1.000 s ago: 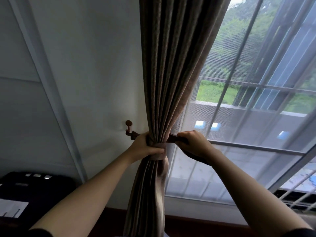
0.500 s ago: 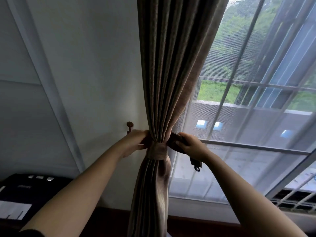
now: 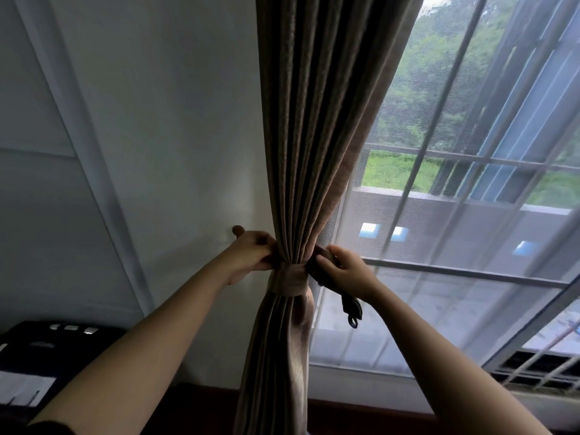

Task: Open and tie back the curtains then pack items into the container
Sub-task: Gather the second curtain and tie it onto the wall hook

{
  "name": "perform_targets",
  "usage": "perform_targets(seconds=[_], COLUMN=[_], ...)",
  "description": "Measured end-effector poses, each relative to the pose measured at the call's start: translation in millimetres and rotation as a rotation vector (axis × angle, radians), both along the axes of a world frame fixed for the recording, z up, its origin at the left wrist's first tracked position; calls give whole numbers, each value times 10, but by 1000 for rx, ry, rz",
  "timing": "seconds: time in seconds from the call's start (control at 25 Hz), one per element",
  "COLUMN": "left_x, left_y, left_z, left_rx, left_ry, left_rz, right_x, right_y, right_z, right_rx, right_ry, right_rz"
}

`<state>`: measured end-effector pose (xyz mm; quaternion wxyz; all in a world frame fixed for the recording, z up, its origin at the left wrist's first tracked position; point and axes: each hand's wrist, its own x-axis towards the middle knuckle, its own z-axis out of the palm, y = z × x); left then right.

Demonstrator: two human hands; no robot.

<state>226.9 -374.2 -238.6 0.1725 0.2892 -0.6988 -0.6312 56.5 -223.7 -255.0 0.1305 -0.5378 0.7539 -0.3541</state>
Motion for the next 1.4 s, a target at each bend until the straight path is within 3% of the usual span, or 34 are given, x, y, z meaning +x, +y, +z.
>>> perform_targets(seconds=[0.2,0.32,0.4,0.6,0.8,1.04,1.4], left_x=[58,43,7,46,173,259,199], left_y=[74,113,134,279,304,213,88], left_z=[80,76,16,-157,-255,-198,63], left_rx=[-85,-143,-100,39,140,-78,-592], left_ry=[-55,-120,-84,119,275,73,-207], left_rz=[-41,47,124,181,100,3,-218], right_x=[43,49,119,565,935,1030,1370], right_y=[9,1,30,243,272,196,51], right_z=[63,42,22,-223,-278,-386,-489], right_rx=[54,4,-14,-85,-246,-268,-312], right_ry=[94,465,561,377,241,187,154], right_rz=[-3,-127,-156,-147,-187,-174,-156])
